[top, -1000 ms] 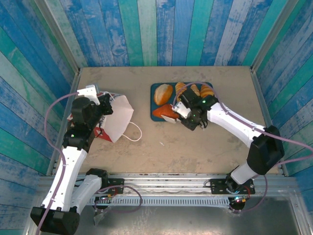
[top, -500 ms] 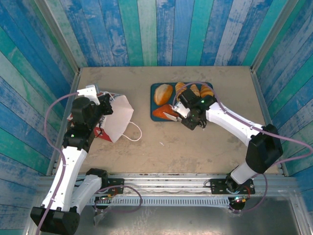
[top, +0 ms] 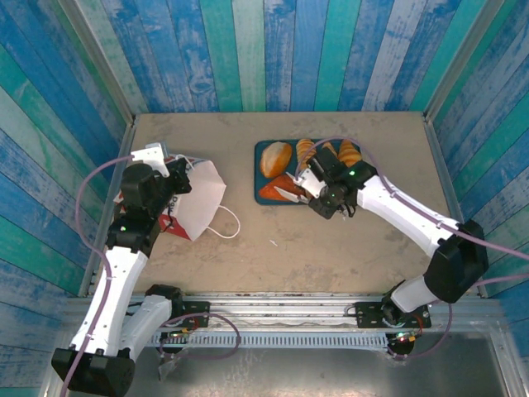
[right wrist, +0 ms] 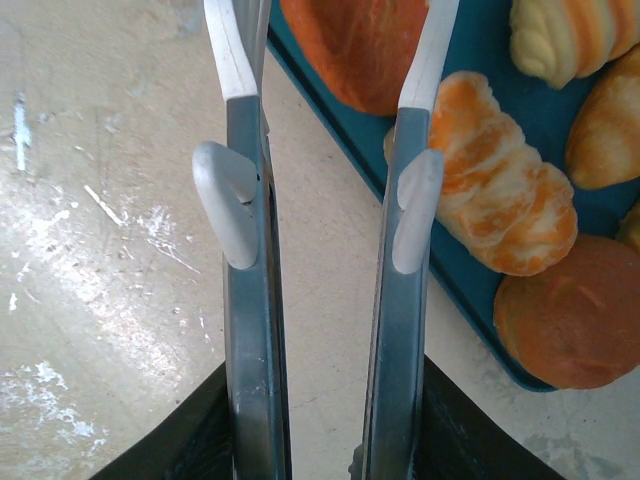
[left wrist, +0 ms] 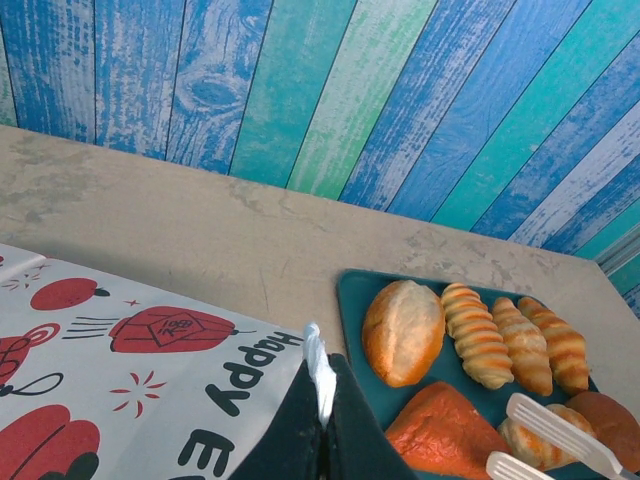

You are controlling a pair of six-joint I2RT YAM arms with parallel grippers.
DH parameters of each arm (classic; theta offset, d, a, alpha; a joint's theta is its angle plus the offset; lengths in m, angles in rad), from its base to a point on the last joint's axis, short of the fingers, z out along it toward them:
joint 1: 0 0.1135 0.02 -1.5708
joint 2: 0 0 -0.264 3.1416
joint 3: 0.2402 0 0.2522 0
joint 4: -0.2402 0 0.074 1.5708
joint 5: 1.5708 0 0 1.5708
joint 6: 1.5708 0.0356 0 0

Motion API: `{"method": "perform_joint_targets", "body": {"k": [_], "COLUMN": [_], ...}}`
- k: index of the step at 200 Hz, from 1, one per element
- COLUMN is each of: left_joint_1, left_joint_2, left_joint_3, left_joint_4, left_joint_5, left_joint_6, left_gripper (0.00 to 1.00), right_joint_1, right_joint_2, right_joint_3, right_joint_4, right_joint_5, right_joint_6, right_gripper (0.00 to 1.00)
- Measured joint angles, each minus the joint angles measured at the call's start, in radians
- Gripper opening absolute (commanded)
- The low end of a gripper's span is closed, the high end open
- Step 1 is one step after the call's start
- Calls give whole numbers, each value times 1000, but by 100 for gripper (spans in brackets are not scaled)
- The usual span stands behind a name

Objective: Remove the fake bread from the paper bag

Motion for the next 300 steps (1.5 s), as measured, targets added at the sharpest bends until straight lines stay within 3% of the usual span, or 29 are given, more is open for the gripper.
{"method": "perform_joint_targets", "body": {"k": [65, 146, 188, 237, 300], "left_joint_1": [0, 0, 0, 0, 0], "left_joint_2": [12, 18, 18, 16, 8], "left_joint_3": [6, 8, 8, 8, 8], "left_joint_4": [24, 43, 45, 45, 45], "left_joint_5": [11, 29, 29, 29, 29], "left_joint_6": [0, -18, -19, -19, -19], "left_gripper": [0, 0, 0, 0, 0], "right_joint_1": [0, -27, -216, -492, -685], "right_joint_2": [-93, -302, -346, -351, -216], "right_joint_3": [-12, -47, -63, -128, -180], "right_joint_4": [50, 159, 181, 187, 194], "right_joint_5": [8, 147, 157, 76, 8], "right_joint_6": [13, 38, 127, 239, 362], "right_gripper": [38, 36, 36, 36, 37]}}
